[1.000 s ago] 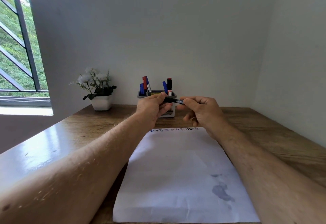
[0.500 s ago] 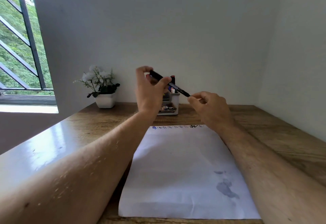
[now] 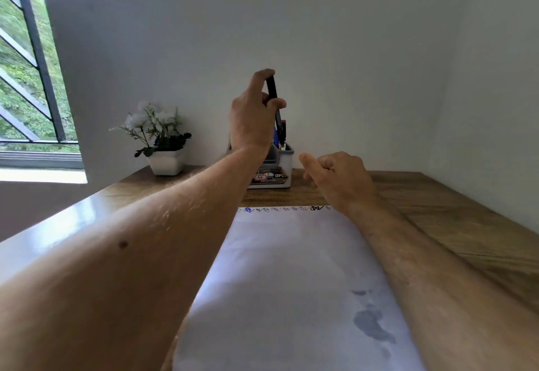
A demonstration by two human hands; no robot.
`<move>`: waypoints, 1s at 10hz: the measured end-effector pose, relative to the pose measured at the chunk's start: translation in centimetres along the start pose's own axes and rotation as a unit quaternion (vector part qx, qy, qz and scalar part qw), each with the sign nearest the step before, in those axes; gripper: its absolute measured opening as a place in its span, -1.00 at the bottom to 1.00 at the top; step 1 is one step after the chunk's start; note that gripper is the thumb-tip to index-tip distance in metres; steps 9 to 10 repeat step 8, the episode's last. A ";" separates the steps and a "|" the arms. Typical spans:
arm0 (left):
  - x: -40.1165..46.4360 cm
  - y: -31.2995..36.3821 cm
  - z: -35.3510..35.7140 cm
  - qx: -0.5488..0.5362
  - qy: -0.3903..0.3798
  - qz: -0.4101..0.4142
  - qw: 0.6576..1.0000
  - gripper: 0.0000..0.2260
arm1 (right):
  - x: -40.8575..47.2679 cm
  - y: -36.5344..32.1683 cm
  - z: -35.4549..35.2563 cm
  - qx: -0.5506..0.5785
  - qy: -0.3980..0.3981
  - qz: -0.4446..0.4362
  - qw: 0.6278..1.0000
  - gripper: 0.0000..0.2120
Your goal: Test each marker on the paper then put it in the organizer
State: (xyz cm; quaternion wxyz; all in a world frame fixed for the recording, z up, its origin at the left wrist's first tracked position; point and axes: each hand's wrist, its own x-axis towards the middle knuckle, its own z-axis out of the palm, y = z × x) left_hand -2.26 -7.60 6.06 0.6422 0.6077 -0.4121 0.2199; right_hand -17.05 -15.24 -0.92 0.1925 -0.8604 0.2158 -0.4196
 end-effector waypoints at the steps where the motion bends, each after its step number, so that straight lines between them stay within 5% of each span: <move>1: -0.3 -0.5 0.8 0.064 -0.034 -0.013 0.997 -0.59 | 0.0 -0.3 -0.1 -0.009 -0.001 0.002 1.000 -0.42; 6: -2.1 -2.0 1.4 0.335 -0.192 0.055 0.921 -0.56 | 0.4 -0.1 0.1 -0.032 -0.017 0.018 0.999 -0.40; 10: -4.6 -1.4 -1.8 0.364 -0.262 0.103 0.888 -0.52 | -0.8 -1.5 -1.8 -0.027 -0.017 0.012 0.999 -0.49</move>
